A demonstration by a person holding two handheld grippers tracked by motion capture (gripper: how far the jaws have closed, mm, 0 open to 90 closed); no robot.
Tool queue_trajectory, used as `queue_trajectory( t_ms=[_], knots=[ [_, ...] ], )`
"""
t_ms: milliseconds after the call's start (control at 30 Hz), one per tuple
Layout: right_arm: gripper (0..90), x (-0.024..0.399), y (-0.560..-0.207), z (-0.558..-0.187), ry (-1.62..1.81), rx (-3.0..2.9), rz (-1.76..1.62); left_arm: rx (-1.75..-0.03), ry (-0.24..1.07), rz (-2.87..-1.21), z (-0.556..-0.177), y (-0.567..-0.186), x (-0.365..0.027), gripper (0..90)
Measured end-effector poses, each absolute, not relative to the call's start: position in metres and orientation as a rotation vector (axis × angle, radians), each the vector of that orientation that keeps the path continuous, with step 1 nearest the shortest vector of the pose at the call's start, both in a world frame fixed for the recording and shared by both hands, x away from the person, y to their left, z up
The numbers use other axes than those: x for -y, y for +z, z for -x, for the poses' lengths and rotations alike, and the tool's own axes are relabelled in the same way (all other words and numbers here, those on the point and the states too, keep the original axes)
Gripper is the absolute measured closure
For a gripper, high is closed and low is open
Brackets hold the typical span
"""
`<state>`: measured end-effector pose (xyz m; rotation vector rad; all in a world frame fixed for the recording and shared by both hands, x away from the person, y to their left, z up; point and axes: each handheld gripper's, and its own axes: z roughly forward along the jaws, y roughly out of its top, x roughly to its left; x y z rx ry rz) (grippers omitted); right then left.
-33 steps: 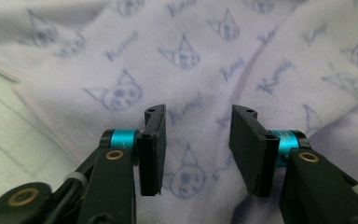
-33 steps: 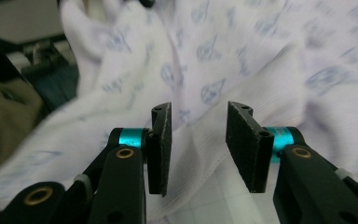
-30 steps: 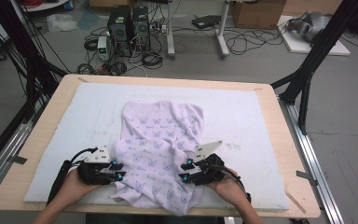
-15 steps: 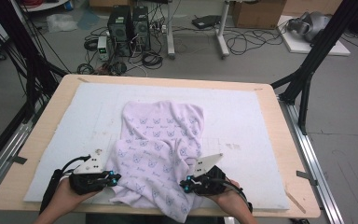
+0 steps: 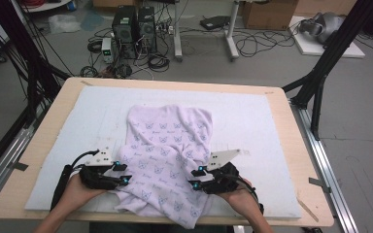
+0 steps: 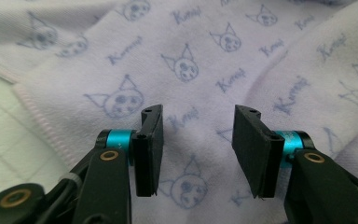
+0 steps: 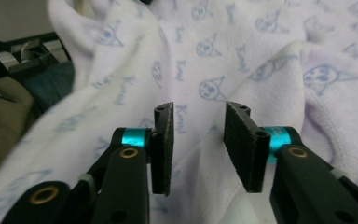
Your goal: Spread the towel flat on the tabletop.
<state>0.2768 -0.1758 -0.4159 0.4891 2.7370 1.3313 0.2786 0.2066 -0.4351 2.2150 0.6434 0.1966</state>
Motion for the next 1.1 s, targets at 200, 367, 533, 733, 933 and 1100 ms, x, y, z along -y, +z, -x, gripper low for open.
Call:
queue_trajectory(
  t_ms=[200, 367, 533, 733, 933, 1100],
  knots=[
    [64.3, 0.161, -0.439, -0.283, 1.155, -2.821, -0.474, -0.624, 0.224, -2.247, -0.278, -0.440, -0.201, 67.9],
    [83.7, 0.164, -0.438, -0.279, 1.187, -2.823, -0.455, -0.609, 0.217, -2.259, -0.273, -0.439, -0.200, 87.3],
    [84.6, 0.166, -0.432, -0.267, 1.242, -2.823, -0.428, -0.604, 0.201, -2.247, -0.262, -0.436, -0.206, 87.9],
    [84.7, 0.176, -0.422, -0.244, 1.310, -2.789, -0.422, -0.569, 0.213, -2.235, -0.234, -0.423, -0.212, 88.0],
    [84.2, 0.181, -0.413, -0.215, 1.351, -2.802, -0.380, -0.539, 0.181, -2.223, -0.208, -0.414, -0.216, 88.0],
    [72.1, 0.187, -0.399, -0.209, 1.376, -2.759, -0.363, -0.552, 0.222, -2.165, -0.208, -0.408, -0.224, 72.9]
  ],
)
